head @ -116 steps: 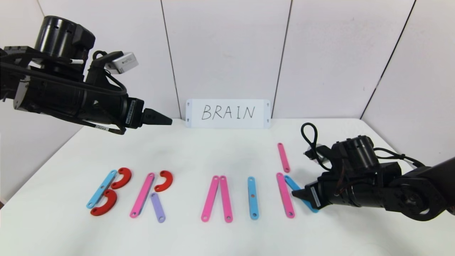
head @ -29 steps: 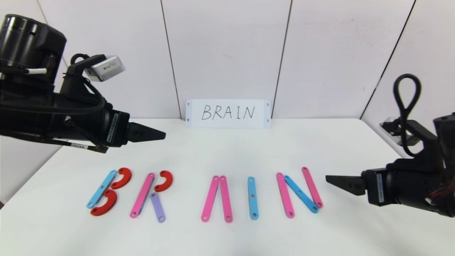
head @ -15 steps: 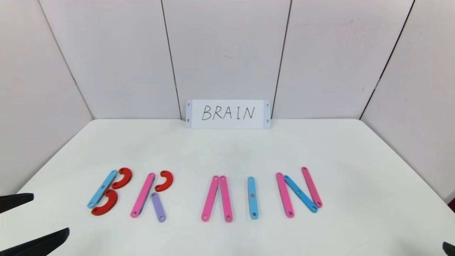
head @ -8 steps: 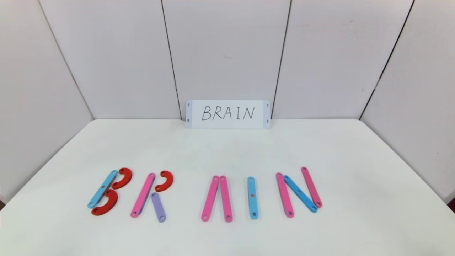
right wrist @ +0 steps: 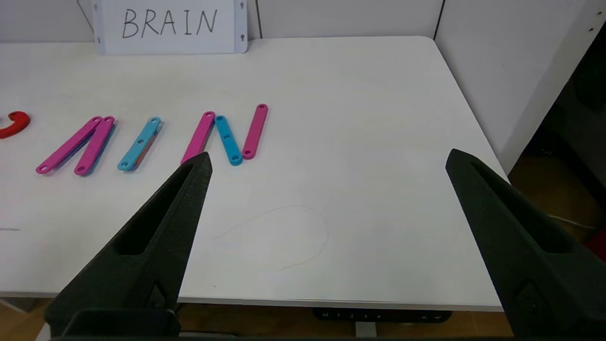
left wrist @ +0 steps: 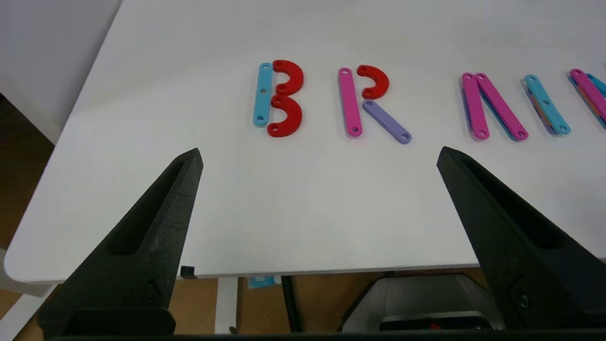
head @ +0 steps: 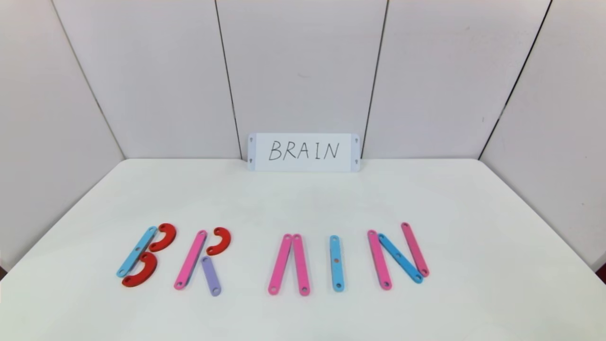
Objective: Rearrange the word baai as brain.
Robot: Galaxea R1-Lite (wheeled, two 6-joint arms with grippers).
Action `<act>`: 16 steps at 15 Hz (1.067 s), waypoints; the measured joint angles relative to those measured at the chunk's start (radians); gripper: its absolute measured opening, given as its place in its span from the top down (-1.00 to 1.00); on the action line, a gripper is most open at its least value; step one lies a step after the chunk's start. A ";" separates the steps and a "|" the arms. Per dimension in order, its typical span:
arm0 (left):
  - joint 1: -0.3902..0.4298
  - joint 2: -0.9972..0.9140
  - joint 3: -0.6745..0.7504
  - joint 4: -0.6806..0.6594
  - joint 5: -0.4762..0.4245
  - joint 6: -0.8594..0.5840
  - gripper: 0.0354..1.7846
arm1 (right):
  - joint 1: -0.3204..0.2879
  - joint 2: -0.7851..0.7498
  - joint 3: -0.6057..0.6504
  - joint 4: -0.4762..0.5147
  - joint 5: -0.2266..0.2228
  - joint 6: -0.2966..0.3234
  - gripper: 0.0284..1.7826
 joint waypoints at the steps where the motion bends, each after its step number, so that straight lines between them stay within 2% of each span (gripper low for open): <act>1: 0.036 -0.001 -0.012 -0.001 -0.002 0.004 -0.95 | 0.001 -0.027 0.037 -0.009 -0.004 -0.011 -0.94; 3: 0.079 -0.003 -0.027 -0.002 -0.004 -0.002 -0.95 | 0.002 -0.057 0.110 -0.079 -0.016 -0.038 -0.94; 5: 0.102 -0.004 -0.028 0.001 0.001 -0.031 -0.95 | 0.002 -0.073 0.193 -0.194 -0.025 -0.068 -0.94; 7: 0.164 -0.006 -0.033 0.001 -0.013 -0.032 -0.95 | 0.002 -0.079 0.263 -0.291 -0.045 -0.100 -0.94; 9: 0.217 -0.025 -0.032 -0.001 -0.051 -0.022 -0.95 | 0.001 -0.080 0.289 -0.310 -0.048 -0.109 -0.94; 11: 0.230 -0.091 0.009 -0.023 -0.103 0.000 -0.95 | 0.002 -0.081 0.316 -0.314 -0.045 -0.112 -0.94; 13: 0.228 -0.177 0.113 -0.096 -0.151 0.039 -0.95 | 0.002 -0.081 0.366 -0.361 -0.047 -0.123 -0.94; 16: 0.224 -0.245 0.337 -0.341 -0.175 0.072 -0.95 | 0.002 -0.081 0.464 -0.493 -0.041 -0.176 -0.94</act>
